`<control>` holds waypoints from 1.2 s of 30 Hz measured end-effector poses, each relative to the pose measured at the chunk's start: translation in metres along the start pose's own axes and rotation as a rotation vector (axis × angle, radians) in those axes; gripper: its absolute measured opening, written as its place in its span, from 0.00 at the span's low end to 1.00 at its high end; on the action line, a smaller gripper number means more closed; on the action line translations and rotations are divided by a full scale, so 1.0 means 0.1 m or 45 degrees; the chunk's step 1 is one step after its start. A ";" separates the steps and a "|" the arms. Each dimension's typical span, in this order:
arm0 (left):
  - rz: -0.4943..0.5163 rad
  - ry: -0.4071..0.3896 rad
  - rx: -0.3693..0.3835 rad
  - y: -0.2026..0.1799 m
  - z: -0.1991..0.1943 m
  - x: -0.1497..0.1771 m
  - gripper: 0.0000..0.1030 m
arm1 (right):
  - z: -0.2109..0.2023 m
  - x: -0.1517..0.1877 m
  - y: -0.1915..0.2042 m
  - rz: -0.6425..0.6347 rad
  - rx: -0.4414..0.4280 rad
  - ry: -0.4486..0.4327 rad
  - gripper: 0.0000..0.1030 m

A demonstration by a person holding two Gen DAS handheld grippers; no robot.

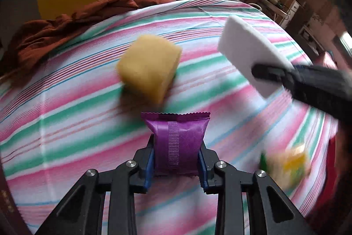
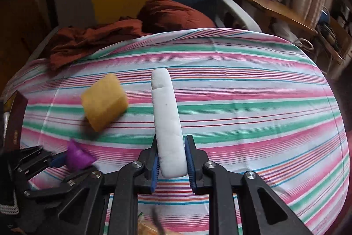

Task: Organize objects
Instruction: 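Carry the purple packet and white foam block over the gold tray with both tools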

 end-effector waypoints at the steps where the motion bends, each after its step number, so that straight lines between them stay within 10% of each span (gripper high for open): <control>1: 0.014 -0.016 -0.007 0.06 -0.09 0.12 0.31 | 0.00 0.00 0.01 -0.001 -0.002 0.002 0.19; 36: -0.104 -0.366 -0.214 1.08 -1.55 0.69 0.32 | 0.02 0.19 0.50 -0.120 0.100 0.134 0.19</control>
Point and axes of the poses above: each gripper's, at about its wrist camera, not at the fingertips, and z roughly the way its jaws point, y to its left, x to its underside, the point moved 9 cm from there along z, roughly the way its jaws point, and after that the axes turned 1 degree about -y, right-handed, at the moved point
